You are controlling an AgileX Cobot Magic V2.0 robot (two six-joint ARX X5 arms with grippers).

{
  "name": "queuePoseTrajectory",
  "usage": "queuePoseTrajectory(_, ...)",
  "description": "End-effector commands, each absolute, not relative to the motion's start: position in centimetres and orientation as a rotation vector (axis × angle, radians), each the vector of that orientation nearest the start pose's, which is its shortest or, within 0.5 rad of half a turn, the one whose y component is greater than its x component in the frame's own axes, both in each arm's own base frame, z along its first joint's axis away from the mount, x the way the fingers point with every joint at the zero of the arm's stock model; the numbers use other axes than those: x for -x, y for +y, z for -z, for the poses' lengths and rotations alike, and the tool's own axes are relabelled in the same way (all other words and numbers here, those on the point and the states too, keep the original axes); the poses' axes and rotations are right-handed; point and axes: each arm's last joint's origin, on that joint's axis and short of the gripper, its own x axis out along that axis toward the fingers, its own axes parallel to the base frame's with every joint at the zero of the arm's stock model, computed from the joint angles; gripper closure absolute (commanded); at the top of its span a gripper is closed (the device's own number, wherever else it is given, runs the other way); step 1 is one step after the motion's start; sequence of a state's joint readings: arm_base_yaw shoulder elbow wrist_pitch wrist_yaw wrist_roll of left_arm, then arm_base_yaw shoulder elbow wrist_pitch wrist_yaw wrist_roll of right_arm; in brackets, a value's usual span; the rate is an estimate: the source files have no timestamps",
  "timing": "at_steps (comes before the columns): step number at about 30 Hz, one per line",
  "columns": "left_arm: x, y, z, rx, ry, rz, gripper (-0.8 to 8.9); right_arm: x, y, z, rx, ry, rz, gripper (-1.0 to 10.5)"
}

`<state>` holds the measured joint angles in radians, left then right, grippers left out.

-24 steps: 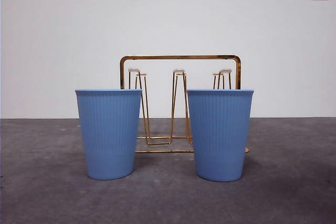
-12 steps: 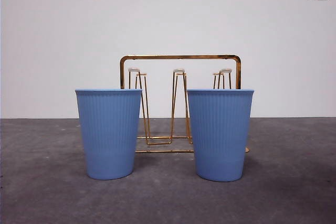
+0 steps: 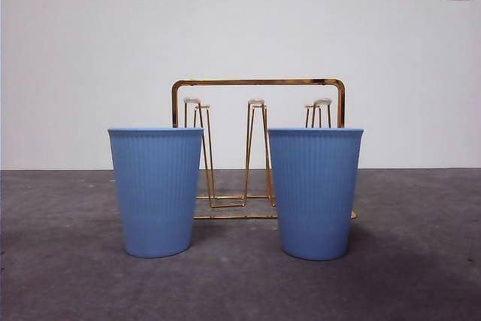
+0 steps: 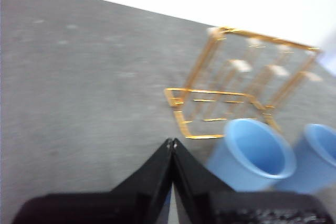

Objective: Pick up cup 1,put cup 1 in the cup rack,pick up cup 2,put cup 2 in the cup rack

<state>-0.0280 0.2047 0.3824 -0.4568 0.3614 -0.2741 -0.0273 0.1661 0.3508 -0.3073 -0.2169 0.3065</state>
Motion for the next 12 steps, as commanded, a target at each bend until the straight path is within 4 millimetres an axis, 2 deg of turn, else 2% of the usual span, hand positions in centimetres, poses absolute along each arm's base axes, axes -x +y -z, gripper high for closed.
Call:
queuePoseTrajectory(1,-8.0,-1.4,-25.2,0.306,0.322,0.429,8.20,-8.4,0.6,-26.0,-0.295,0.204,-0.241,9.6)
queuePoseTrajectory(6,-7.5,-1.7,-28.4,0.290,0.346,0.522,8.20,-8.6,0.9,-30.2,-0.191,0.341,-0.354,9.6)
queuePoseTrajectory(12,-6.5,-1.7,-31.7,0.234,0.396,0.548,8.20,-9.0,1.2,-34.5,-0.121,0.452,-0.471,9.6)
